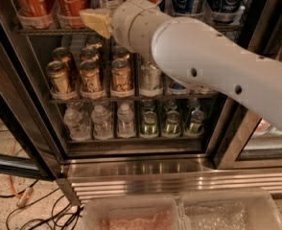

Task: Pick blue plastic bottle from top shelf of fridge

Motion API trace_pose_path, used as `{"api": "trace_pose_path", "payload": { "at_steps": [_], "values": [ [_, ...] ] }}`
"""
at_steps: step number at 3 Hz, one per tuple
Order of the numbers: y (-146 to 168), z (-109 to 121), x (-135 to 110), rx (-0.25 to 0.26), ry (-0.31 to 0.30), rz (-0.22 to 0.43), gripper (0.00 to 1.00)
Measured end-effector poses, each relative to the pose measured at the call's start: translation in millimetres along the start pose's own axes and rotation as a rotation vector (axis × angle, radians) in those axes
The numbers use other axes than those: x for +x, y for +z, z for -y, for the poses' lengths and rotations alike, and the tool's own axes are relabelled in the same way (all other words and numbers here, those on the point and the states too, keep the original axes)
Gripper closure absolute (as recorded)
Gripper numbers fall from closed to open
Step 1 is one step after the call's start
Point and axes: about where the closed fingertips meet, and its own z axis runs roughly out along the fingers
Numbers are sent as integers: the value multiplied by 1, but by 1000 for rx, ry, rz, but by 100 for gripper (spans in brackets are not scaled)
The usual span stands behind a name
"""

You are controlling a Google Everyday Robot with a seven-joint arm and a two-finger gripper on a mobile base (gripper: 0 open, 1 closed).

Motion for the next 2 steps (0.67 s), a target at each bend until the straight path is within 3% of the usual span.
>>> {"api": "trace_pose_path", "payload": {
  "at_steps": [2],
  "values": [
    [5,17,5,33,7,2,26]
  ]
}}
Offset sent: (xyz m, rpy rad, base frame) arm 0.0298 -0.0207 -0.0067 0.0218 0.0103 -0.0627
